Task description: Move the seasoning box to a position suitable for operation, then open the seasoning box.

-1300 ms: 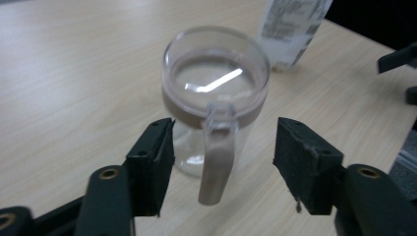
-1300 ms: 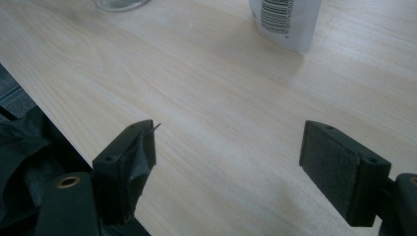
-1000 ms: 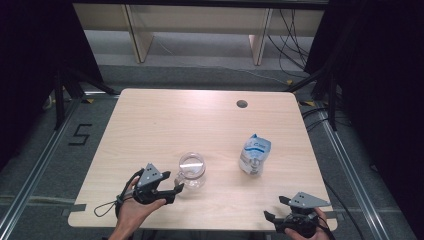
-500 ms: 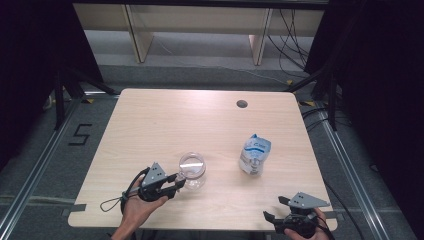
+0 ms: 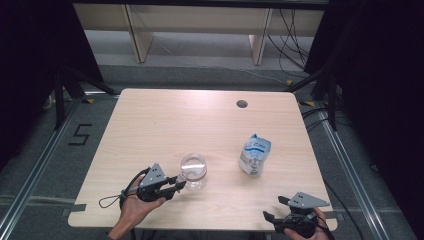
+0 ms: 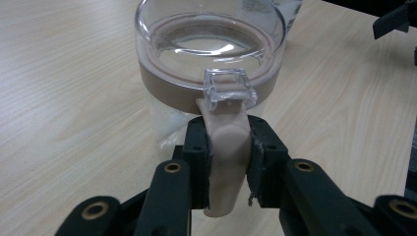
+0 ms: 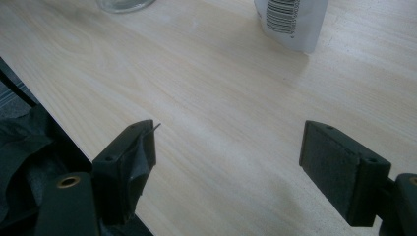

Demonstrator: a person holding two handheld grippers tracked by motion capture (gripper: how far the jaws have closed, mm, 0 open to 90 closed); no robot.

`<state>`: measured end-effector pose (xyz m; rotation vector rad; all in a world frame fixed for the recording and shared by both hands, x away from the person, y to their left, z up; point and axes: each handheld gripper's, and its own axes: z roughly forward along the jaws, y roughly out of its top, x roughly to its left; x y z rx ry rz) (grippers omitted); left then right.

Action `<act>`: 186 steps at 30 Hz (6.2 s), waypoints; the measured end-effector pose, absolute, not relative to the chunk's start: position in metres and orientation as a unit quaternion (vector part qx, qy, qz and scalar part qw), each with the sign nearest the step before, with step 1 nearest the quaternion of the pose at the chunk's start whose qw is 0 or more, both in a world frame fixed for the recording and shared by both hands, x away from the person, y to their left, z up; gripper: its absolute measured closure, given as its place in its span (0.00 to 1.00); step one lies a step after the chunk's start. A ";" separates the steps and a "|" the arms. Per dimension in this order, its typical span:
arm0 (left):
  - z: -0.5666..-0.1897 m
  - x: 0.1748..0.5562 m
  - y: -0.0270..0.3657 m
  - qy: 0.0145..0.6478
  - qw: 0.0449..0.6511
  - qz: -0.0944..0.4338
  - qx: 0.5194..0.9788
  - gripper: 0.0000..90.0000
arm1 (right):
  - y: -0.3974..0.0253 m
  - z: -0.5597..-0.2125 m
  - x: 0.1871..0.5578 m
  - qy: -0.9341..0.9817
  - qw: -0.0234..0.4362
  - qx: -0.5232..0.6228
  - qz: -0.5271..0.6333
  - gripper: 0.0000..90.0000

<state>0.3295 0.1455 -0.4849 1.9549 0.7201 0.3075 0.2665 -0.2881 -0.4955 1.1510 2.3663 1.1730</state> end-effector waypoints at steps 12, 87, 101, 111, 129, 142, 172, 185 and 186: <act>-0.485 0.323 0.125 0.242 0.502 0.103 0.824 0.81 | -0.286 -0.495 0.264 0.811 0.119 0.410 0.400 0.25; -0.456 0.303 0.129 0.355 0.540 0.082 0.759 0.35 | -0.279 -0.498 0.277 0.822 0.125 0.386 0.399 0.25; -0.446 0.306 0.120 0.339 0.554 0.107 0.753 0.61 | -0.276 -0.498 0.275 0.819 0.121 0.398 0.396 0.25; -0.441 0.305 0.114 0.325 0.566 0.121 0.748 0.91 | -0.277 -0.500 0.279 0.828 0.116 0.376 0.399 0.25; -0.450 0.315 0.115 0.349 0.554 0.142 0.742 0.94 | -0.270 -0.497 0.277 0.827 0.129 0.380 0.393 0.25; -0.456 0.315 0.115 0.345 0.553 0.150 0.743 0.94 | -0.264 -0.494 0.276 0.824 0.139 0.366 0.410 0.29; -0.460 0.314 0.117 0.351 0.556 0.152 0.738 0.94 | -0.206 -0.469 0.300 0.810 0.198 0.265 0.484 0.91; -0.460 0.314 0.118 0.345 0.557 0.155 0.740 0.94 | -0.180 -0.459 0.315 0.815 0.198 0.238 0.489 0.94; -0.460 0.314 0.118 0.344 0.557 0.155 0.740 0.94 | -0.179 -0.458 0.315 0.812 0.199 0.240 0.493 0.94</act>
